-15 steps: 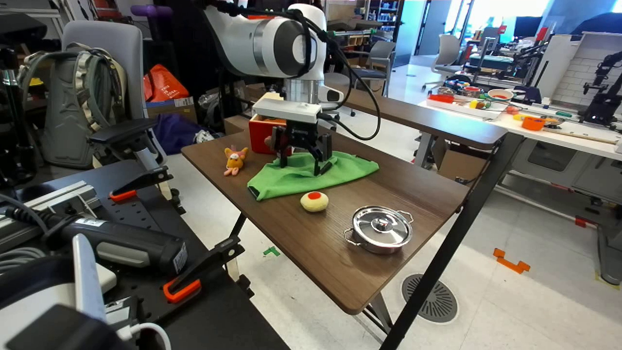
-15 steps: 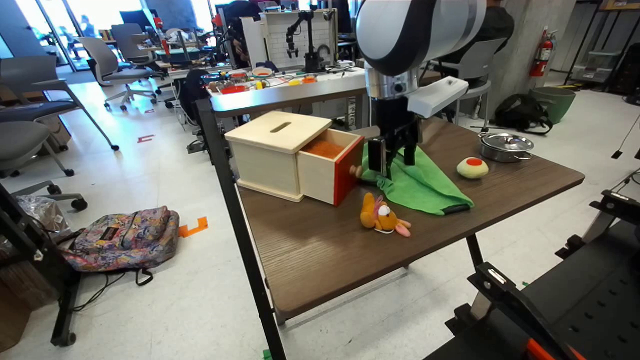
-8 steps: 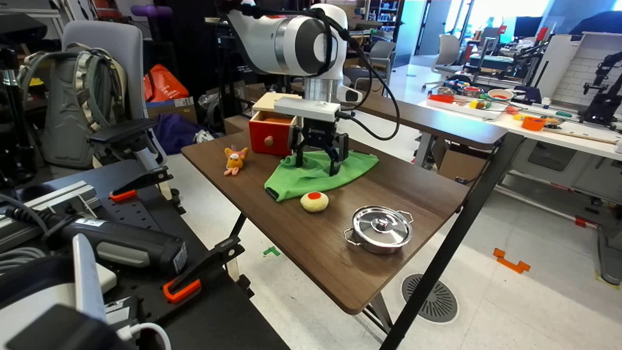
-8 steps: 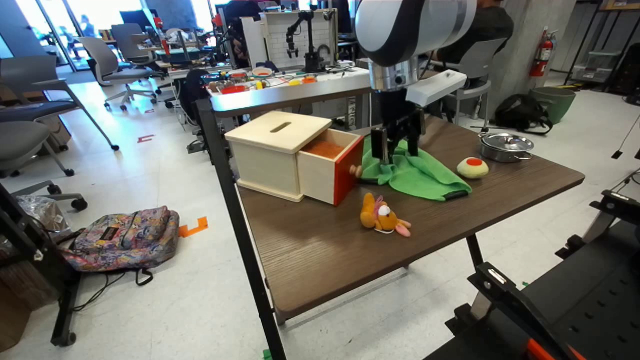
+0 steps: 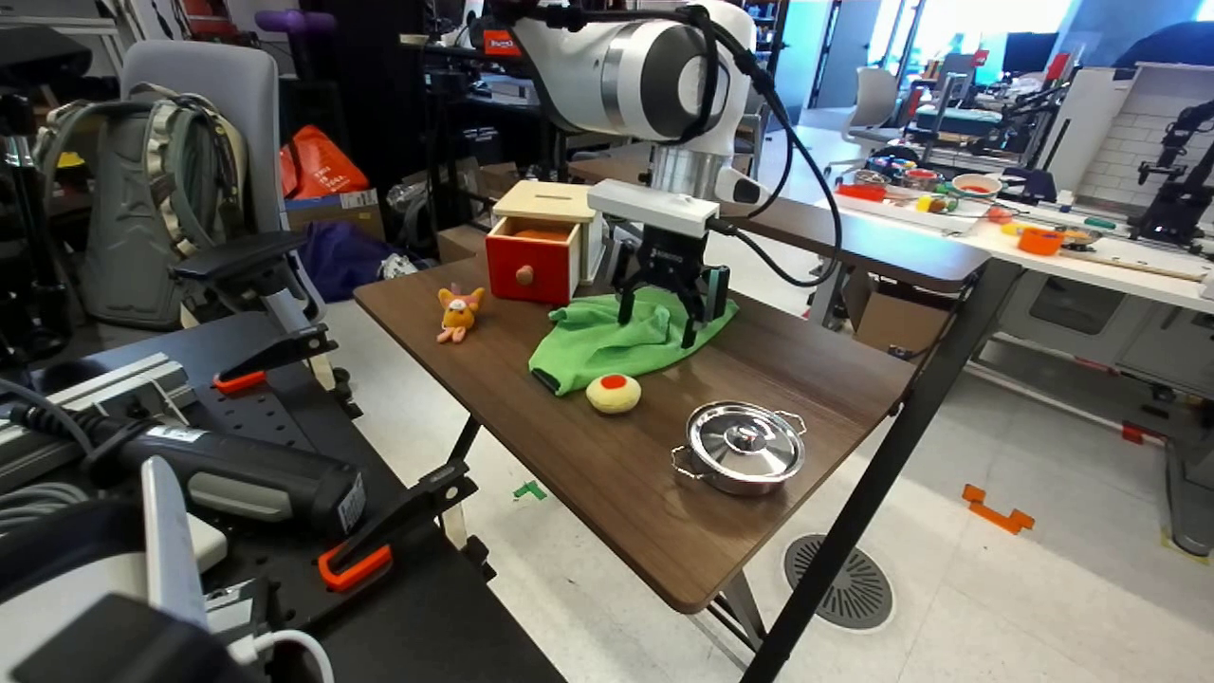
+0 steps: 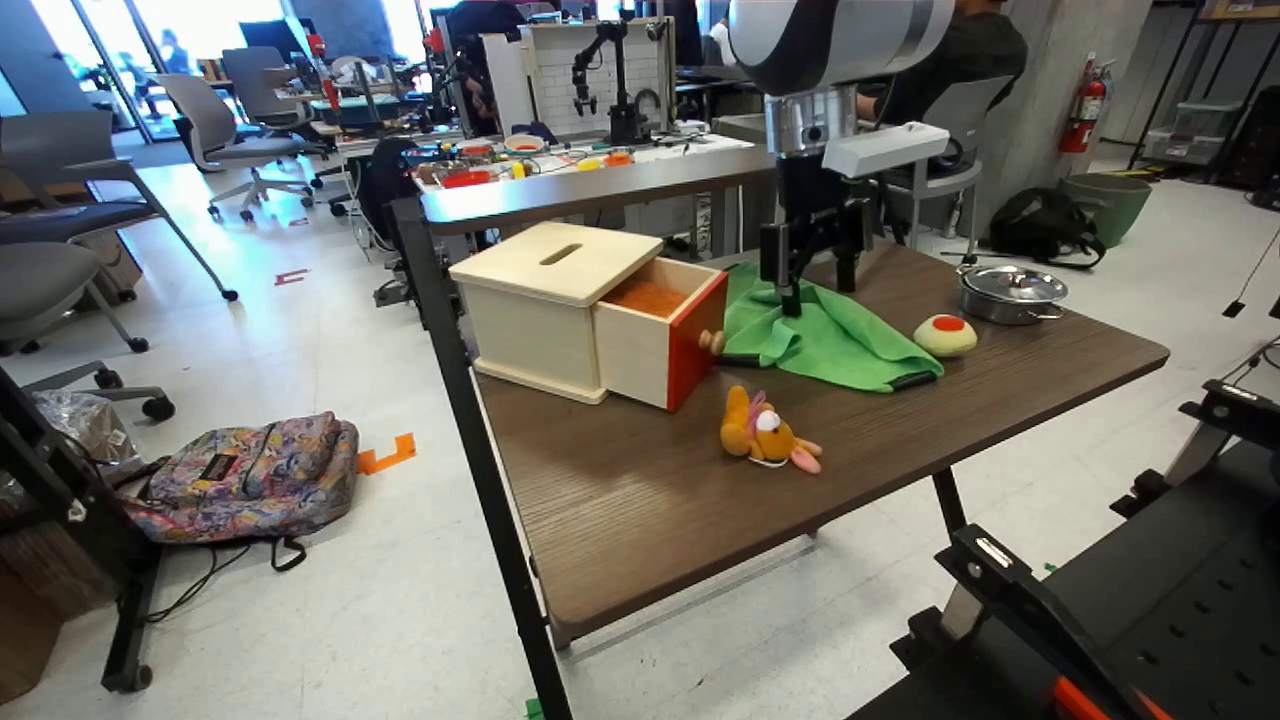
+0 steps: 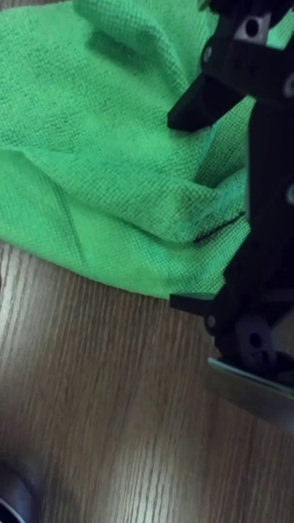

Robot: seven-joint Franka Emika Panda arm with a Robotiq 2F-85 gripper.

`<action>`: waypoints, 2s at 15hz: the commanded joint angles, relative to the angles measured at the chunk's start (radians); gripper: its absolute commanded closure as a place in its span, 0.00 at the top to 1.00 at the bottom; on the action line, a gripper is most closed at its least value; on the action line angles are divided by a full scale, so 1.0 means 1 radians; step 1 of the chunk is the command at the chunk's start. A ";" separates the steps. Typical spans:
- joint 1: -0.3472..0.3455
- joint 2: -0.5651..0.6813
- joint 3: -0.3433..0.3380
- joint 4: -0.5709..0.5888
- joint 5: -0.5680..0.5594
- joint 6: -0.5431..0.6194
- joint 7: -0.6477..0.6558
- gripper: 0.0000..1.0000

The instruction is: Move the green towel to the right

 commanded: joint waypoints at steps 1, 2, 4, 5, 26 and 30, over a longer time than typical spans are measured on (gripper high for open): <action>-0.015 0.067 0.004 0.135 0.033 -0.097 -0.017 1.00; -0.014 0.076 0.002 0.154 0.032 -0.115 -0.016 1.00; -0.009 0.092 -0.001 0.183 0.026 -0.129 -0.012 1.00; -0.007 0.102 -0.002 0.201 0.025 -0.139 -0.011 1.00; -0.067 0.292 -0.060 0.547 0.032 -0.362 0.067 1.00; -0.088 0.290 -0.063 0.565 0.034 -0.369 0.074 1.00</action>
